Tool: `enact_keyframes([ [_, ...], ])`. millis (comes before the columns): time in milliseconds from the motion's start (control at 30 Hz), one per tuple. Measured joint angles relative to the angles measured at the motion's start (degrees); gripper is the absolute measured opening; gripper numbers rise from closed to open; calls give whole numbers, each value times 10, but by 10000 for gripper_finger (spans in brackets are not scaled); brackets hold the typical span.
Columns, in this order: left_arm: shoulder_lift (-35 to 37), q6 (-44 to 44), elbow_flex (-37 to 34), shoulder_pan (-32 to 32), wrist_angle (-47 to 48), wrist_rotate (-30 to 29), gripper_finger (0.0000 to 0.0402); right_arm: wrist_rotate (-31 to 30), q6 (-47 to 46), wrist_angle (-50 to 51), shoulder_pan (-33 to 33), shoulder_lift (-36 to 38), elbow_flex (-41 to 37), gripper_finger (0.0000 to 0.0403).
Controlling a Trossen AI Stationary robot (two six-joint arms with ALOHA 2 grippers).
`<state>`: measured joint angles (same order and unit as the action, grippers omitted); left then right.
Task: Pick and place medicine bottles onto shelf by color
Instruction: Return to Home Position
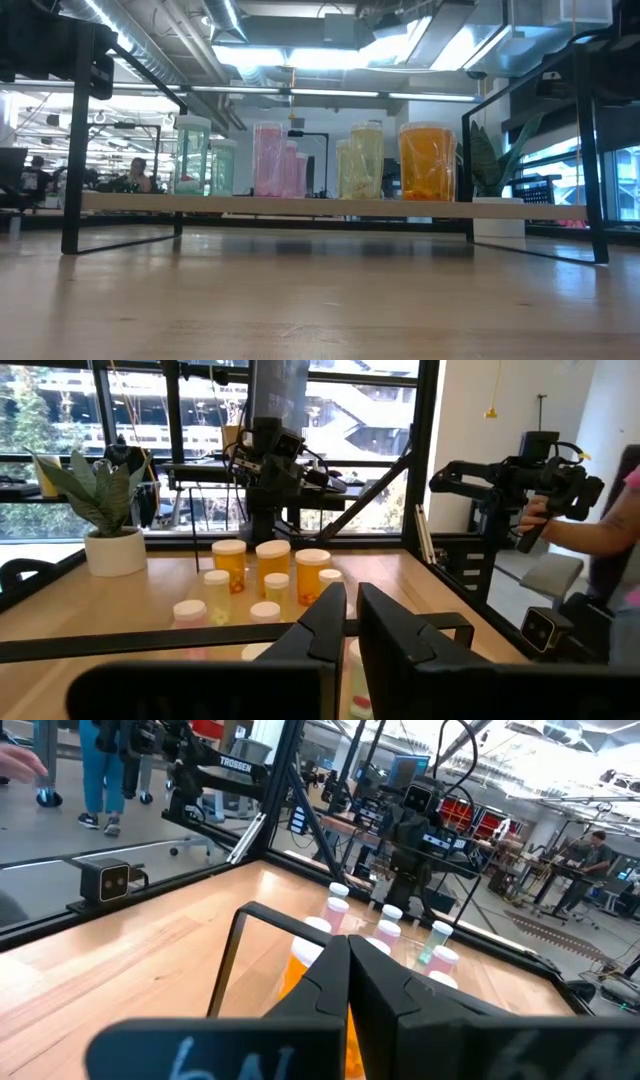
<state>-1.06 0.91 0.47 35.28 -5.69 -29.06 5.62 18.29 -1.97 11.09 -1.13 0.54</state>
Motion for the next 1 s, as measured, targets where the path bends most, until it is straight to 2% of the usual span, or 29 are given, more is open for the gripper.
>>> enact_keyframes([
  [500,0,0,0,0,1,0,1,0,-1,-2,0,0,0,9],
  [700,0,0,0,0,1,0,11,-1,-45,0,0,0,0,9],
  [1000,0,0,0,0,1,0,24,-1,-45,1,0,0,0,9],
])
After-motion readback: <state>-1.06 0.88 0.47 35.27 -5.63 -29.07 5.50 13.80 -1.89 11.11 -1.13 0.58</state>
